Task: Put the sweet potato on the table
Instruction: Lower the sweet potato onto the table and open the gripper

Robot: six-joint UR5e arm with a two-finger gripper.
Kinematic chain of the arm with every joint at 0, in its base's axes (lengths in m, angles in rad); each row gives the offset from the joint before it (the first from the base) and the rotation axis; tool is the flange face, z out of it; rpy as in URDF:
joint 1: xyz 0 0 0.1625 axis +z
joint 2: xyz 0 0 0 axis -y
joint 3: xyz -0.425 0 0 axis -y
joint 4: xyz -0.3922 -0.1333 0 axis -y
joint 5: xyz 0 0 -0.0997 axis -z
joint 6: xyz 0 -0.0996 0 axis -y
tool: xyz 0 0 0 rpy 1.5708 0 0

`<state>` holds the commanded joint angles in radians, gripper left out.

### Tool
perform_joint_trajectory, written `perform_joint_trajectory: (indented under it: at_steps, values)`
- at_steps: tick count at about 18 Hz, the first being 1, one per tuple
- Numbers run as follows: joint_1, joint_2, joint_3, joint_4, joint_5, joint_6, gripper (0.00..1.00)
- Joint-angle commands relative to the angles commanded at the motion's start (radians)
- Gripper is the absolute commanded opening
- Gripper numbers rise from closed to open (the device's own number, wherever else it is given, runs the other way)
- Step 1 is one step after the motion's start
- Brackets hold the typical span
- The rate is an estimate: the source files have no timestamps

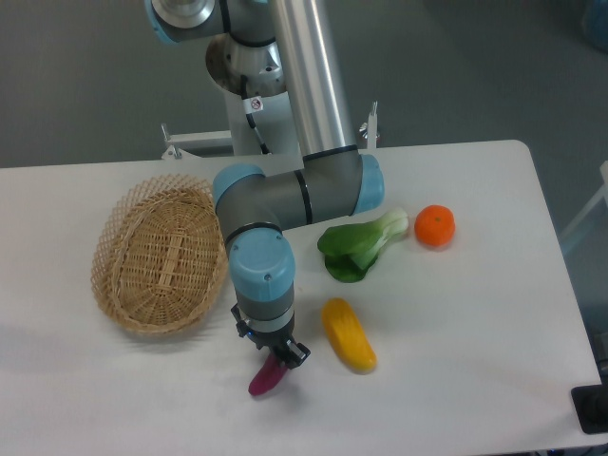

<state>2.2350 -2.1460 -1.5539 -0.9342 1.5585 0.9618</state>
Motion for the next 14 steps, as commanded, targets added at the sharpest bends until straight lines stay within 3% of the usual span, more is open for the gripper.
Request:
perform_joint_trajectory:
  at_steps: [3, 6, 11, 14]
  values:
    - [0.000, 0.005, 0.011, 0.000, 0.000, 0.008, 0.93]
    - [0.005, 0.012, 0.020, 0.002, 0.003, 0.011, 1.00]
    - [0.067, 0.035, 0.046, -0.012, 0.003, 0.024, 1.00]
    - [0.103, 0.064, 0.029, -0.020, 0.008, 0.113, 1.00]
